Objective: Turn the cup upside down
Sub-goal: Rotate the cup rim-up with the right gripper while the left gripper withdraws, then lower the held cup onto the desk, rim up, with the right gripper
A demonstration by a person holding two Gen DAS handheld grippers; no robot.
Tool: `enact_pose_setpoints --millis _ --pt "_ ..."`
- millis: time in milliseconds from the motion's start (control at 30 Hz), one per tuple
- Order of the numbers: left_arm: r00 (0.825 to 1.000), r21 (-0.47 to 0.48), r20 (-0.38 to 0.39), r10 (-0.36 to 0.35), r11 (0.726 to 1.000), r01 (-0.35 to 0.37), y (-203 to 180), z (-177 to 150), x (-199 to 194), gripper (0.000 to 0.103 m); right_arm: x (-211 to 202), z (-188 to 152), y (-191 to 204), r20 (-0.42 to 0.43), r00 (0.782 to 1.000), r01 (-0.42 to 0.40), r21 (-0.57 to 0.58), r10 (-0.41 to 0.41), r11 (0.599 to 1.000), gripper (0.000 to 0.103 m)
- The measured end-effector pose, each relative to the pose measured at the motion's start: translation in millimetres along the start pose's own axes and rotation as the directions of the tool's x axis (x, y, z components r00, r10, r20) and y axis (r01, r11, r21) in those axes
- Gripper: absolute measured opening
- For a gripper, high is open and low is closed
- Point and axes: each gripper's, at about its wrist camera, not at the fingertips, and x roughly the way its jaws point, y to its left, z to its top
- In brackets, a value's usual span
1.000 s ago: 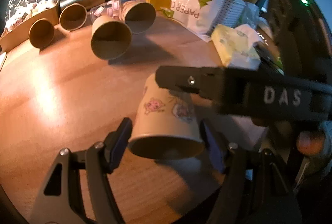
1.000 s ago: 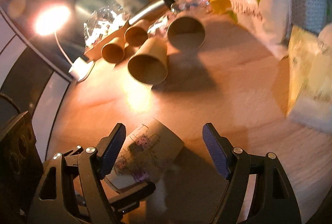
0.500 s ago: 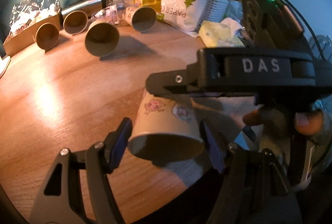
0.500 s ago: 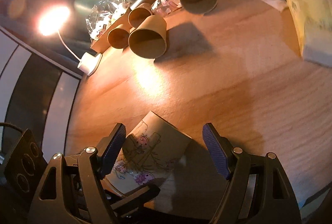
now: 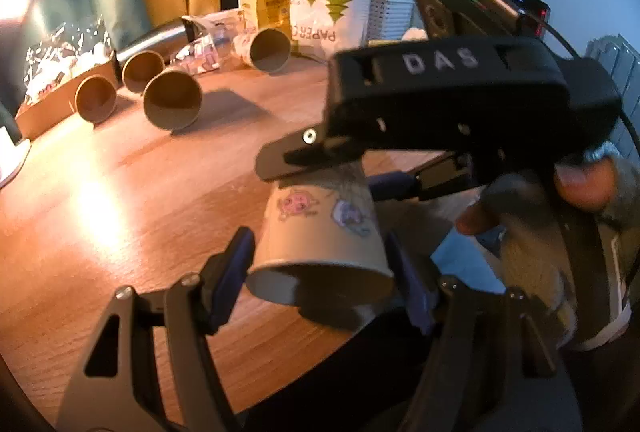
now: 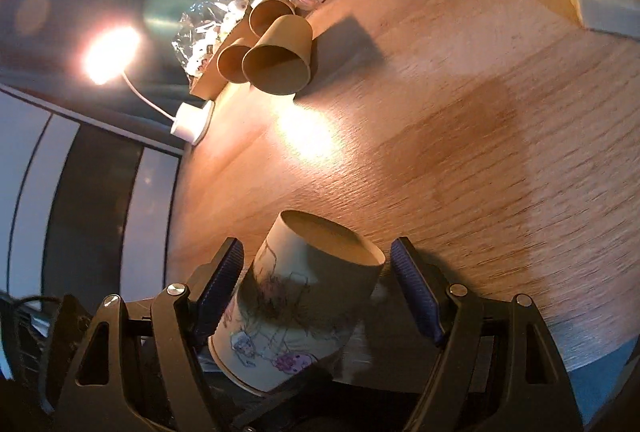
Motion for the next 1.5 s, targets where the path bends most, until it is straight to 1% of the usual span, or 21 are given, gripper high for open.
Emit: enact_pose_setpoints --millis 33,100,233,400,500,533,567,633,767,800,867,933,967,1067,1133,1233,1333,1367,1400,1433,1500 --pt "1.0 0.0 0.002 -0.002 1.0 0.002 0 -1 -1 0.069 1 0 -2 -0.005 1.0 -0.018 0.008 0.018 1.0 0.078" --pt "1.0 0.001 0.006 -0.005 1.0 0.005 1 -2 -2 0.069 2 0 -3 -0.012 0.999 -0.036 0.013 0.036 0.999 0.07" --pt "1.0 0.005 0.018 0.0 1.0 0.0 2 -2 -4 0.069 -1 0 0 0.008 0.999 -0.047 -0.007 0.047 0.999 0.067" --pt "0.998 0.007 0.064 -0.012 1.0 0.012 1 0 -12 0.071 -12 1 3 0.045 0.997 -0.06 -0.04 0.062 0.997 0.066" --pt "0.996 0.027 0.087 -0.022 0.999 0.019 -3 1 -15 0.077 -22 2 13 0.103 0.994 -0.03 -0.1 0.04 0.995 0.065" --pt "0.995 0.029 0.099 -0.014 1.0 0.011 -4 1 -17 0.084 -25 3 18 0.128 0.991 -0.008 -0.129 0.024 0.992 0.065" --pt "0.994 0.029 0.109 -0.012 1.0 0.008 -4 0 -19 0.086 -27 4 21 0.141 0.99 0.002 -0.146 0.019 0.989 0.065" --pt "0.992 0.023 0.129 -0.008 1.0 0.006 -2 0 -21 0.087 -28 6 25 0.163 0.986 0.011 -0.167 0.016 0.986 0.065" --pt "0.988 -0.012 0.153 0.005 1.0 -0.003 8 -3 -26 0.087 -27 13 33 0.232 0.972 0.08 -0.219 -0.028 0.972 0.065" --pt "0.986 -0.028 0.164 0.011 1.0 -0.006 12 -3 -28 0.087 -28 13 36 0.264 0.963 0.112 -0.242 -0.045 0.964 0.065" --pt "0.98 -0.07 0.194 0.035 0.997 -0.022 23 -4 -33 0.087 -28 12 45 0.335 0.939 0.182 -0.285 -0.08 0.941 0.064" --pt "0.973 -0.119 0.225 0.058 0.992 -0.032 37 -6 -38 0.087 -27 6 54 0.403 0.909 0.252 -0.335 -0.104 0.908 0.064" --pt "0.969 -0.141 0.238 0.069 0.989 -0.036 44 -7 -40 0.087 -25 4 58 0.423 0.899 0.278 -0.355 -0.112 0.892 0.064" --pt "0.956 -0.189 0.265 0.129 0.979 -0.079 69 -3 -40 0.087 -16 -1 65 0.467 0.876 0.33 -0.392 -0.123 0.859 0.064" --pt "0.944 -0.228 0.286 0.163 0.969 -0.098 85 -1 -41 0.087 -10 -5 70 0.493 0.863 0.35 -0.426 -0.11 0.834 0.064" --pt "0.926 -0.272 0.319 0.203 0.955 -0.116 102 2 -41 0.087 -3 -14 78 0.534 0.839 0.401 -0.477 -0.104 0.782 0.064" --pt "0.897 -0.325 0.362 0.254 0.936 -0.134 113 -1 -43 0.086 4 -22 82 0.577 0.809 0.456 -0.499 -0.11 0.737 0.064" --pt "0.887 -0.345 0.378 0.266 0.929 -0.132 117 -2 -44 0.086 7 -24 83 0.598 0.792 0.488 -0.501 -0.122 0.715 0.064" --pt "0.879 -0.368 0.386 0.281 0.92 -0.132 121 -4 -43 0.086 10 -26 82 0.609 0.781 0.51 -0.499 -0.135 0.7 0.064" --pt "0.876 -0.384 0.387 0.289 0.914 -0.132 125 -5 -42 0.086 12 -28 81 0.616 0.775 0.523 -0.499 -0.142 0.691 0.064" --pt "0.878 -0.405 0.383 0.286 0.907 -0.119 134 -5 -34 0.086 16 -33 81 0.645 0.748 0.565 -0.497 -0.156 0.659 0.064"
